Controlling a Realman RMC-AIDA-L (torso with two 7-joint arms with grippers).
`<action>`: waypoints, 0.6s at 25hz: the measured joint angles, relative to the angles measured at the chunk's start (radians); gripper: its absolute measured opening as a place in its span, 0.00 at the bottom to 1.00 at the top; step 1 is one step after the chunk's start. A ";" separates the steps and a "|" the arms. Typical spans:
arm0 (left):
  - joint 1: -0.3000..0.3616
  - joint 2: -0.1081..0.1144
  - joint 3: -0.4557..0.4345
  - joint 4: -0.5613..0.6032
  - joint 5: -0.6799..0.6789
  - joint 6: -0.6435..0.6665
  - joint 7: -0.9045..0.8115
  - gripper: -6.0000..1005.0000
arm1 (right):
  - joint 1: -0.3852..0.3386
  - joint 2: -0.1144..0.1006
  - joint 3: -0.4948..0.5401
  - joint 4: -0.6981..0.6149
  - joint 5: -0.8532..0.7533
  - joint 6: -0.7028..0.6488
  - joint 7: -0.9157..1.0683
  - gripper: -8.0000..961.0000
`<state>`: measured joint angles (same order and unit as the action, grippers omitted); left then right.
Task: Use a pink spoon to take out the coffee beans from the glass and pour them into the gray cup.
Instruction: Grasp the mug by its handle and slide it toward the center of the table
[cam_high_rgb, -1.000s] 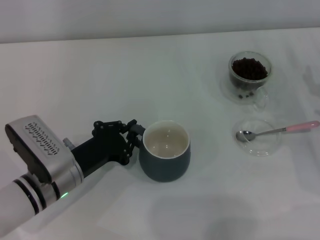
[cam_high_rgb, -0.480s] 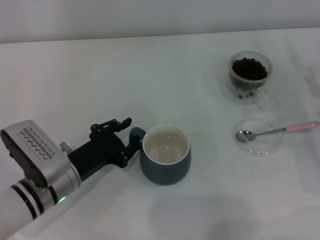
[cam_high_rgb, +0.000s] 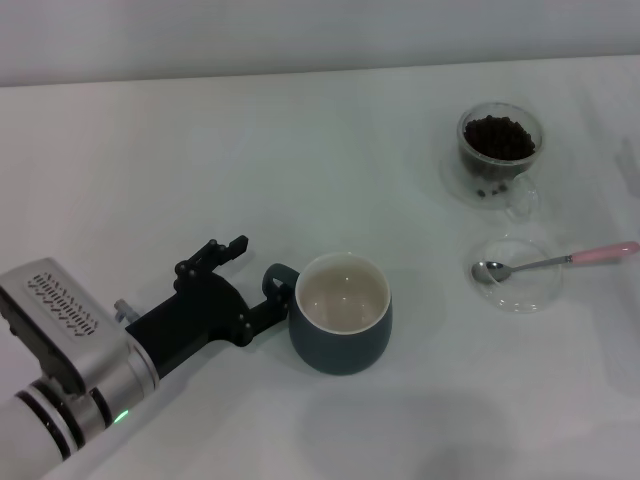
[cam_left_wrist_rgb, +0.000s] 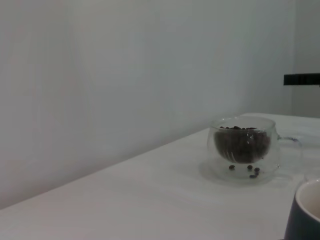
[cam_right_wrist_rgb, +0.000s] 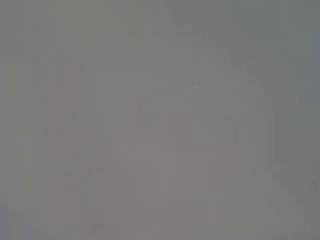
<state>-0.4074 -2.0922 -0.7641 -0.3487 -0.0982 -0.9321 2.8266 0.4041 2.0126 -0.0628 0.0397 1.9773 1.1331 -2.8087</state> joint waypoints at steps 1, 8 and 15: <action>0.006 0.000 0.000 -0.003 0.000 0.000 0.000 0.66 | 0.000 0.000 0.000 0.001 0.000 0.000 0.000 0.87; 0.035 0.000 -0.003 -0.009 0.000 -0.001 0.001 0.81 | -0.001 0.000 0.000 0.002 -0.001 0.002 0.000 0.87; 0.076 0.000 -0.007 -0.009 0.000 -0.025 0.001 0.87 | -0.007 0.000 0.000 0.003 -0.002 0.004 0.000 0.87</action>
<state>-0.3310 -2.0924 -0.7710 -0.3578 -0.0985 -0.9570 2.8272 0.3971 2.0126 -0.0629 0.0431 1.9756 1.1372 -2.8087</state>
